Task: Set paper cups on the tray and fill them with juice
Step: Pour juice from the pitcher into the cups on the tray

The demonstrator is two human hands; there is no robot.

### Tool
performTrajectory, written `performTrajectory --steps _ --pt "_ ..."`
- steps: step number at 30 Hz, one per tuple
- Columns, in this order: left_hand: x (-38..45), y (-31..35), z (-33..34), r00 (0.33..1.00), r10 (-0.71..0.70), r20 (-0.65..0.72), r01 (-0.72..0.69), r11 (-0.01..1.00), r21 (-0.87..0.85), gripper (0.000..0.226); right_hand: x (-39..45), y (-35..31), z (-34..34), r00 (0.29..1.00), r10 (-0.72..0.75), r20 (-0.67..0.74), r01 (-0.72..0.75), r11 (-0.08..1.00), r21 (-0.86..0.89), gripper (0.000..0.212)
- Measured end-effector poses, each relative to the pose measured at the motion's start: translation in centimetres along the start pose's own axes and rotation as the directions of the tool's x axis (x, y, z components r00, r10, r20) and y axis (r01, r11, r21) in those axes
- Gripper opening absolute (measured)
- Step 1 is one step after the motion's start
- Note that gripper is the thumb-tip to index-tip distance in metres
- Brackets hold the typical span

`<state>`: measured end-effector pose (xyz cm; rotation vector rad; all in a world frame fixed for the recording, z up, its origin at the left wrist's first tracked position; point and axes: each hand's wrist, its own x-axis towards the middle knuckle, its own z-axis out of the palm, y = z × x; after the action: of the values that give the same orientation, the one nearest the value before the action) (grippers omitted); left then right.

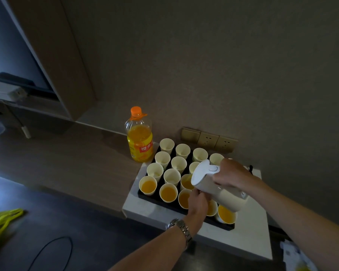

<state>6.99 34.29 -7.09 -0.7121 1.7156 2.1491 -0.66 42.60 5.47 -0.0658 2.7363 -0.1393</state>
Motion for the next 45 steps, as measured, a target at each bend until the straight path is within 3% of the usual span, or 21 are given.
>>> performTrajectory --steps 11,17,20,24,36,45 --pt "0.5 1.4 -0.1 0.993 0.096 -0.072 -0.099 0.994 -0.047 0.047 0.9 0.6 -0.3 0.999 -0.030 -0.039 0.034 0.994 0.106 0.022" --pt "0.5 2.2 -0.6 0.978 0.117 -0.170 -0.123 0.992 -0.020 0.040 1.3 0.0 -0.8 0.998 -0.046 -0.051 0.053 0.987 0.149 0.020" --pt "0.9 2.1 -1.1 0.978 0.121 -0.172 -0.131 0.990 -0.047 0.049 1.6 -0.4 -0.7 0.997 -0.064 -0.039 0.070 0.980 0.186 0.021" --pt "0.8 2.6 -2.0 0.974 0.118 -0.193 -0.130 0.990 -0.056 0.036 2.0 -1.2 -0.7 0.995 -0.093 -0.036 0.098 0.976 0.196 0.020" --pt "1.1 2.9 -3.6 0.964 0.139 -0.226 -0.165 0.981 -0.100 0.040 2.9 -3.9 -0.4 0.989 -0.140 -0.035 0.142 0.988 0.063 0.020" --pt "1.6 2.6 -4.2 0.969 0.083 -0.233 -0.104 0.991 -0.081 0.037 3.2 -5.3 -0.1 0.990 -0.140 -0.019 0.141 0.990 0.005 0.022"
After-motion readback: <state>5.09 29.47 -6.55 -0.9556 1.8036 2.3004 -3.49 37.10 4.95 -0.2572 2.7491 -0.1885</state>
